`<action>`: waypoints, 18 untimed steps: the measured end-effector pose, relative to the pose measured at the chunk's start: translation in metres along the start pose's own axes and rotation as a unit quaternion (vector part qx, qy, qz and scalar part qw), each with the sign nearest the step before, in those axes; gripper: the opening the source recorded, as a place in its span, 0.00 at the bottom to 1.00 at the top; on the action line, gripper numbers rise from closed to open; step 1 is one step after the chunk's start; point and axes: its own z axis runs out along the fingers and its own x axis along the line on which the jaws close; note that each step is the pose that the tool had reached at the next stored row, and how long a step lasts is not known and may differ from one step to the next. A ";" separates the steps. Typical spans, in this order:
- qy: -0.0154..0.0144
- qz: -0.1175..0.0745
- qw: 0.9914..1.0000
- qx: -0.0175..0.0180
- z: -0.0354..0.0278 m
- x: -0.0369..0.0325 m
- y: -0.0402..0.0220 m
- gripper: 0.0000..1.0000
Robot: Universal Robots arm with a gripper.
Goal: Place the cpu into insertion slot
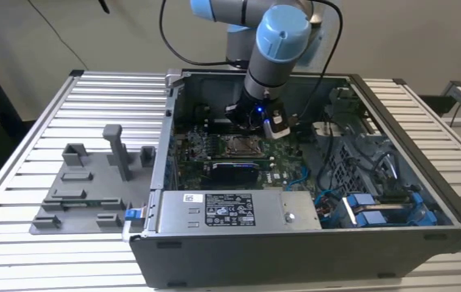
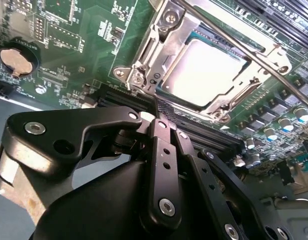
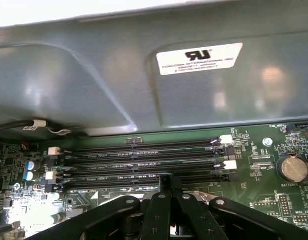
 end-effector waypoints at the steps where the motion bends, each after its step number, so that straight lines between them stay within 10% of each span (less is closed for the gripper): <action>1: 0.000 0.000 1.000 0.000 0.0000 -0.0002 0.0000 0.11; 11: 0.001 -0.001 1.000 -0.016 0.0010 -0.0003 -0.0004 0.11; 18: 0.005 0.001 1.000 -0.016 -0.0116 0.0009 0.0040 0.11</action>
